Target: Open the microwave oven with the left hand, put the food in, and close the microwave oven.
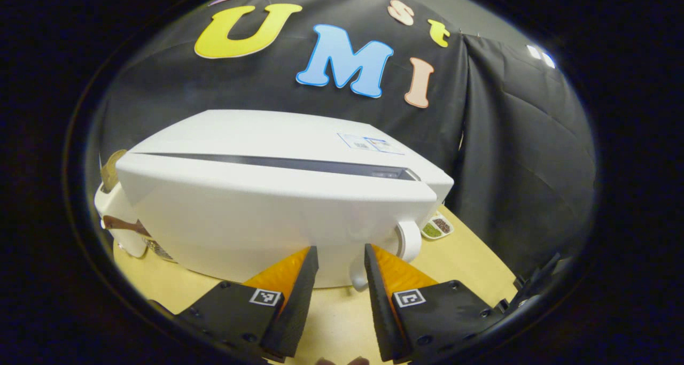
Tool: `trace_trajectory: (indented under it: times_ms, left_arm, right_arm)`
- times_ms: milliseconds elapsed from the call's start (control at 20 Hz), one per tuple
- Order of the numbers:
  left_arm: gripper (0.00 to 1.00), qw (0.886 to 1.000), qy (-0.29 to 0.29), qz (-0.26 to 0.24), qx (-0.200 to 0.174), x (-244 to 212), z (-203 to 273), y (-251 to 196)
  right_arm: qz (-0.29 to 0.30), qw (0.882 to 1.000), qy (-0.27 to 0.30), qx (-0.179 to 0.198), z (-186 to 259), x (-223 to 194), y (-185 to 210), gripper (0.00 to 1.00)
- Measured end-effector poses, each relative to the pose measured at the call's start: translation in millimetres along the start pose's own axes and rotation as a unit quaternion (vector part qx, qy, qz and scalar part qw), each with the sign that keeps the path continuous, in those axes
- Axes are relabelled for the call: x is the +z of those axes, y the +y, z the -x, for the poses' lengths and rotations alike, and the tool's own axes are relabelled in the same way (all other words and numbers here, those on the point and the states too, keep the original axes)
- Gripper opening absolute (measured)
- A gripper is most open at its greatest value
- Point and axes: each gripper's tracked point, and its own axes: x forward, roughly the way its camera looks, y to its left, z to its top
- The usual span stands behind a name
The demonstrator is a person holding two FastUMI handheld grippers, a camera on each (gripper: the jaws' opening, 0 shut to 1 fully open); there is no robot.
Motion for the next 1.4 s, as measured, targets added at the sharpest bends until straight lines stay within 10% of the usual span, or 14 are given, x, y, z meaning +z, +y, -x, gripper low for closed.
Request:
trace_trajectory:
  times_ms: [750,1300,1400]
  left_arm:
    - [0.57,0.999,0.035,-0.010,0.011,-2.4,-21.4,-7.9]
    - [0.68,0.981,0.073,0.142,0.112,-116.6,176.4,-56.0]
    - [0.57,0.977,0.054,0.160,0.133,-107.6,214.6,-70.8]
  right_arm:
    - [0.006,1.000,0.011,0.016,3.5,-0.4,-8.6,0.97]
    - [0.156,0.984,0.032,0.078,25.1,24.5,-54.2,0.98]
    - [0.204,0.976,0.023,0.075,22.2,31.3,-69.3,0.98]
